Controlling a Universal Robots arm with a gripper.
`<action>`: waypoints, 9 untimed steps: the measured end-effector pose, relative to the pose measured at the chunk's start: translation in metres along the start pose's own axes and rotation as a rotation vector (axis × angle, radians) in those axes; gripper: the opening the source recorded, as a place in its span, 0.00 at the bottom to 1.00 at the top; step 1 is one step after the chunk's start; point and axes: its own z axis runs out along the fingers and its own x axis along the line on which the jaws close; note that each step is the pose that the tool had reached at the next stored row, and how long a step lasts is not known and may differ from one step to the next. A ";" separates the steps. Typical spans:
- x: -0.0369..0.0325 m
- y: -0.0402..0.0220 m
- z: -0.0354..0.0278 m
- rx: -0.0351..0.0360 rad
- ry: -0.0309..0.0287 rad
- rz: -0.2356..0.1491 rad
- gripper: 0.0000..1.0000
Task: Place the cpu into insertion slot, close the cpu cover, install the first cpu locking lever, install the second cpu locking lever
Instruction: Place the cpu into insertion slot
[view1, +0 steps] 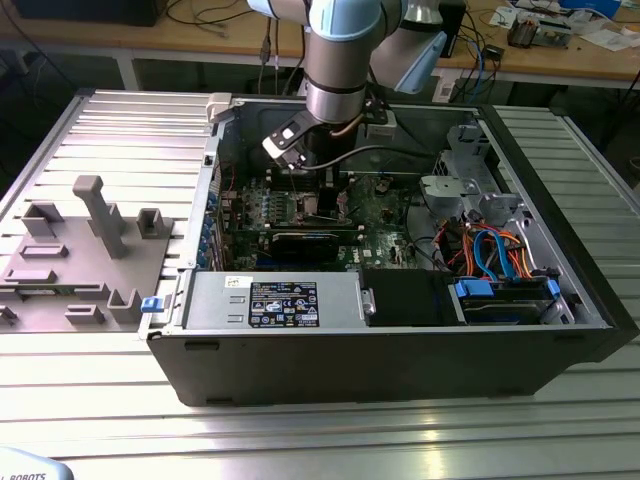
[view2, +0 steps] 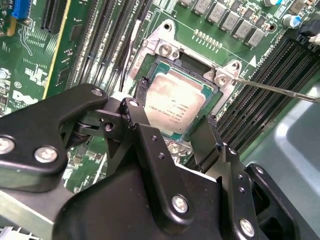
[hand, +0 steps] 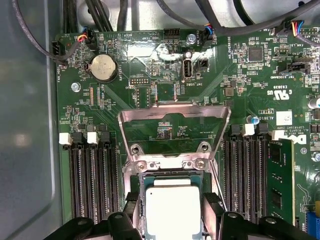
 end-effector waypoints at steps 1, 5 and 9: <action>0.0000 0.0006 0.0000 0.0000 -0.0001 0.000 0.62; 0.0001 0.0009 -0.0015 0.0000 -0.0022 0.000 0.62; 0.0000 0.0008 -0.0068 -0.0003 -0.0041 0.000 0.62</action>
